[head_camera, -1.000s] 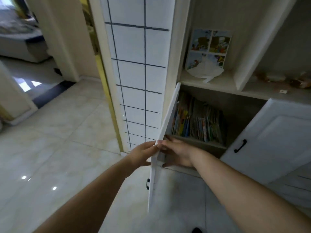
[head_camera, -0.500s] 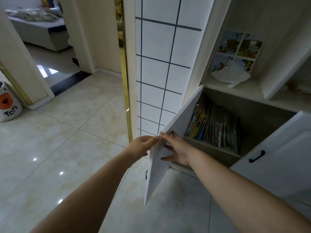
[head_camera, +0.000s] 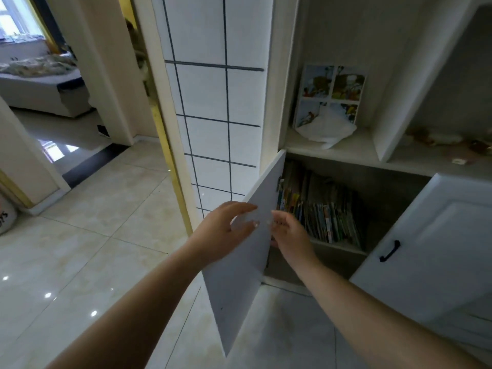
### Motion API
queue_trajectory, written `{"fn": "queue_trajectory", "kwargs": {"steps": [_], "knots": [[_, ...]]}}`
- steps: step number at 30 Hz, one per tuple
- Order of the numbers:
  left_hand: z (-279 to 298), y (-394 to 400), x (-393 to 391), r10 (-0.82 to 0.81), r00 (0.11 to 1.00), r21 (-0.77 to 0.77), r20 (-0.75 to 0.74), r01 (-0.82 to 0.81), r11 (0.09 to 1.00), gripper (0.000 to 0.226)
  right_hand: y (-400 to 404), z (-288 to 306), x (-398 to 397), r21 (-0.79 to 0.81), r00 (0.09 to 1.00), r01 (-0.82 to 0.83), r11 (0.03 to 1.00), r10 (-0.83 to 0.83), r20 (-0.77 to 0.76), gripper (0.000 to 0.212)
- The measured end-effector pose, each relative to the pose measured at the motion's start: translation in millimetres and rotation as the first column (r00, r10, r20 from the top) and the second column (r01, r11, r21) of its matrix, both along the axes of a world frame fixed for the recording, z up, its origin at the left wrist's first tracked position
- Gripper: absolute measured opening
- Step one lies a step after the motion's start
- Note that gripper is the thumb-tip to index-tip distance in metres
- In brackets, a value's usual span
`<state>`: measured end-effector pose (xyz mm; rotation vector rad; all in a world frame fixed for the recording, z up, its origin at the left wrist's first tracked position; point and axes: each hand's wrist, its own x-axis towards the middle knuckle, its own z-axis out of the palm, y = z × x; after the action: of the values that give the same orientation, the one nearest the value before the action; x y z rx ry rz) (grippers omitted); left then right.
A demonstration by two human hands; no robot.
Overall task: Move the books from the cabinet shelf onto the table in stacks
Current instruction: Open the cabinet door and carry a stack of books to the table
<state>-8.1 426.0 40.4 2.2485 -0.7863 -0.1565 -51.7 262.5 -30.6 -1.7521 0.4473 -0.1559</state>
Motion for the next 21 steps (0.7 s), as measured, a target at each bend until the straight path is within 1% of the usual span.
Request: {"fn": "queue_trajectory", "kwargs": {"steps": [1, 4, 5, 6, 9, 13, 17, 21], "knots": [[0, -14, 0, -0.023, 1.000, -0.002, 0.010, 0.023, 1.000, 0.041, -12, 0, -3, -0.005, 1.000, 0.014, 1.000, -0.014, 0.014, 0.046], [-7, -66, -3, -0.073, 0.997, 0.021, 0.018, 0.073, 0.997, 0.040, -60, -1, -13, 0.041, 0.996, 0.085, 0.996, -0.086, 0.007, 0.020], [-10, -79, -4, -0.094, 0.996, 0.025, 0.006, 0.094, 0.995, 0.040, -73, -5, -15, 0.045, 0.994, 0.113, 0.993, -0.113, -0.007, 0.018], [-19, -117, -5, -0.123, 0.992, 0.026, -0.017, 0.123, 0.992, 0.041, -109, -13, -20, 0.045, 0.989, 0.149, 0.988, -0.148, -0.024, 0.020], [-34, -157, -6, -0.156, 0.983, 0.036, -0.091, 0.160, 0.986, 0.040, -150, -23, -28, 0.015, 0.976, 0.210, 0.978, -0.209, -0.066, 0.026], [-64, -238, 0, -0.180, 0.964, 0.062, -0.197, 0.195, 0.979, 0.042, -231, -38, -34, -0.023, 0.964, 0.241, 0.970, -0.242, -0.111, 0.024], [-102, -297, 4, -0.104, 0.932, 0.013, -0.346, 0.116, 0.993, 0.047, -292, -65, -28, -0.032, 0.954, 0.238, 0.971, -0.240, -0.181, 0.033], [-143, -343, 13, -0.035, 0.854, -0.068, -0.519, 0.000, 0.998, 0.056, -333, -99, -13, -0.021, 0.946, 0.203, 0.979, -0.202, -0.253, 0.038]]}}
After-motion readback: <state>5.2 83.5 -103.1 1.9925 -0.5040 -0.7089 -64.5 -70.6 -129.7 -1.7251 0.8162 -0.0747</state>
